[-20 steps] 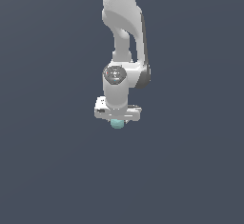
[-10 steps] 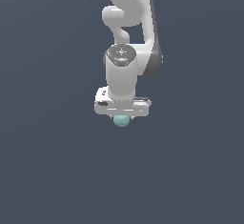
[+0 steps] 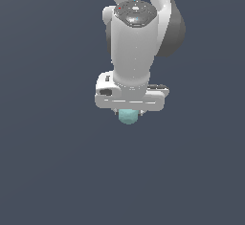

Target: Pick up the object and move it to a goal position.

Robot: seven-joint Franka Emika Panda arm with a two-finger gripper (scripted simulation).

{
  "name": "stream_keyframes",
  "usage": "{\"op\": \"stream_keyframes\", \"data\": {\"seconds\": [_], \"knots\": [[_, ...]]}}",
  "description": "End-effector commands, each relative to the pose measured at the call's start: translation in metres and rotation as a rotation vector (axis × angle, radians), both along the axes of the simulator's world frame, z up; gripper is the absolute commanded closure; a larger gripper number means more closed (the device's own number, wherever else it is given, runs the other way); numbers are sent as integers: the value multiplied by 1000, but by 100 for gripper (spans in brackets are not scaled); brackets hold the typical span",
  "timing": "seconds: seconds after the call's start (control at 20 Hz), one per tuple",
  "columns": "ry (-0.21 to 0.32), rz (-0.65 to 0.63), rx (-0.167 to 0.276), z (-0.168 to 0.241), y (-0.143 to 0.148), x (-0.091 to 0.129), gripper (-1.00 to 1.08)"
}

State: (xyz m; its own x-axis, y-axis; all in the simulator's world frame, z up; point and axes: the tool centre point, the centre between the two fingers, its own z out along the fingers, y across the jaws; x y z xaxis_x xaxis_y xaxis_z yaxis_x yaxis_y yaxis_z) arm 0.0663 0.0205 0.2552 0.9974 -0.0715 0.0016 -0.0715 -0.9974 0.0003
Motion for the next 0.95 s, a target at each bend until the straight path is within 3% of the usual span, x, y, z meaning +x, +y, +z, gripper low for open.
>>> {"op": "stream_keyframes", "data": {"seconds": [0.0, 0.4, 0.9], "knots": [[1, 0, 0, 18, 4, 7, 108], [1, 0, 0, 53, 12, 23, 108], [2, 0, 0, 65, 15, 29, 108]]}}
